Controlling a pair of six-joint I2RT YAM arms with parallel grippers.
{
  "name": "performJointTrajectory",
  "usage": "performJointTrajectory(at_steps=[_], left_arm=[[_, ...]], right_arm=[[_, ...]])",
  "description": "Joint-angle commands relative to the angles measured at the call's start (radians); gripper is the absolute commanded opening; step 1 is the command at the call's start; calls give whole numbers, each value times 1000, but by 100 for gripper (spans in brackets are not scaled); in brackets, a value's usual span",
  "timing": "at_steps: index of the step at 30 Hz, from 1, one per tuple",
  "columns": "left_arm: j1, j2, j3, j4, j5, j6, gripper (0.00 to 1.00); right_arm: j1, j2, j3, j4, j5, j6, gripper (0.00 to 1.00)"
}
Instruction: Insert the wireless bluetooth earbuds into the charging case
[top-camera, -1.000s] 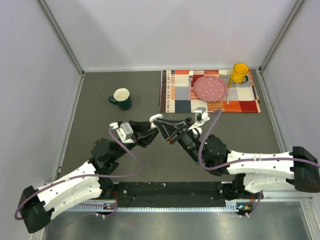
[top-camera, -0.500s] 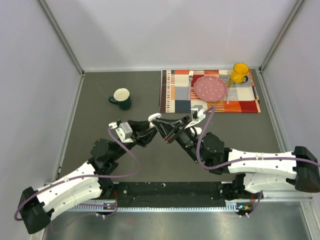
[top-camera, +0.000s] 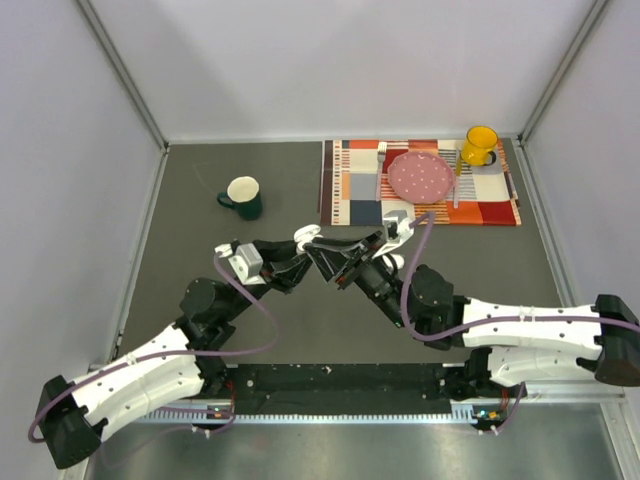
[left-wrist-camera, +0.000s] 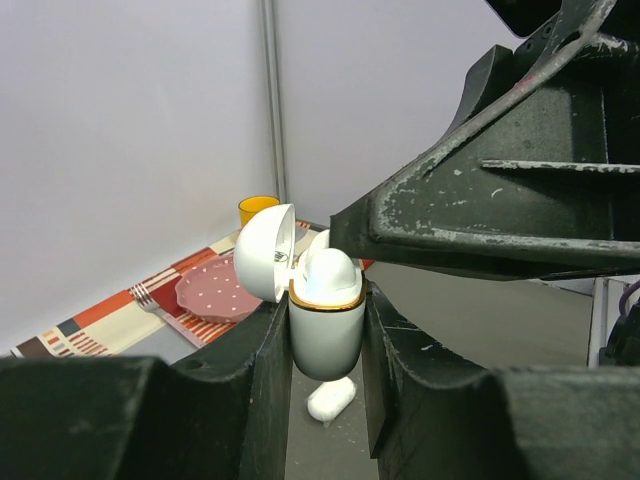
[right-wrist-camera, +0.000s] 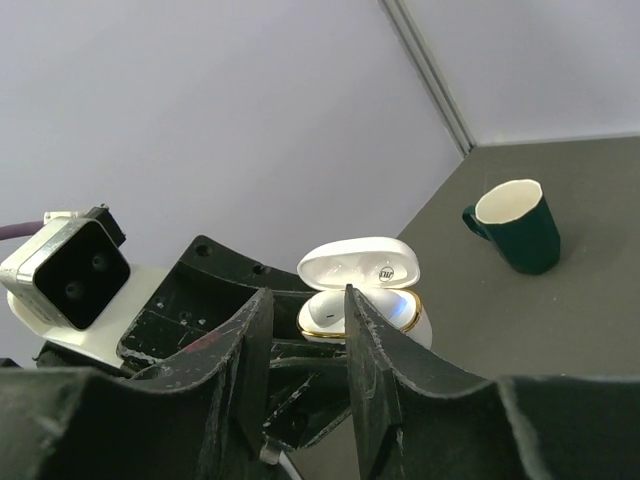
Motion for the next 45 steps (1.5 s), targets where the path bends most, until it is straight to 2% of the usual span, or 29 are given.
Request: performJointTrajectory(at_steps=[1, 10, 13, 17, 20, 21, 24, 25, 26, 28, 30, 32, 33, 34, 37, 40, 45], left_arm=[[-5, -29, 15, 120, 12, -4, 0], [-5, -21, 22, 109, 35, -9, 0], [-4, -24, 21, 102, 41, -12, 0], [-5, -27, 19, 91, 41, -13, 0], [-4, -18, 21, 94, 41, -17, 0], [-5, -17, 24, 93, 47, -17, 0], [-5, -4, 33, 85, 60, -27, 0], [-4, -3, 33, 86, 72, -30, 0], [-5, 5, 34, 91, 76, -35, 0], [-5, 13, 39, 94, 98, -43, 0], [-5, 29, 50, 94, 113, -50, 0], [-4, 45, 62, 94, 139, -53, 0], [-5, 49, 67, 93, 147, -58, 0], [-5, 55, 71, 91, 161, -59, 0], [-5, 77, 88, 83, 227, -69, 0], [-7, 108, 105, 94, 305, -85, 0], [-7, 184, 148, 131, 434, -113, 0]], right_arm=[[8, -33, 17, -15, 18, -3, 36], [8, -64, 17, 9, 4, -23, 44], [8, -105, 2, 38, -33, -58, 50], [8, -196, -20, 31, -36, -89, 65], [7, -239, 32, -151, 8, -72, 80], [7, -256, 52, -269, 21, -70, 83], [-8, -270, 139, -454, 76, -63, 91], [-18, -268, 169, -601, 88, -55, 92], [-53, -267, 223, -662, 81, -46, 94], [-103, -262, 268, -846, 33, -6, 96], [-215, -257, 321, -963, -23, 90, 97], [-307, -260, 333, -1052, -192, 147, 99], [-402, -262, 327, -1060, -253, 190, 99], [-436, -267, 321, -1060, -354, 209, 99], [-518, -253, 302, -1060, -465, 244, 99], [-528, -222, 308, -1060, -502, 230, 99], [-528, -208, 305, -1037, -481, 221, 99]])
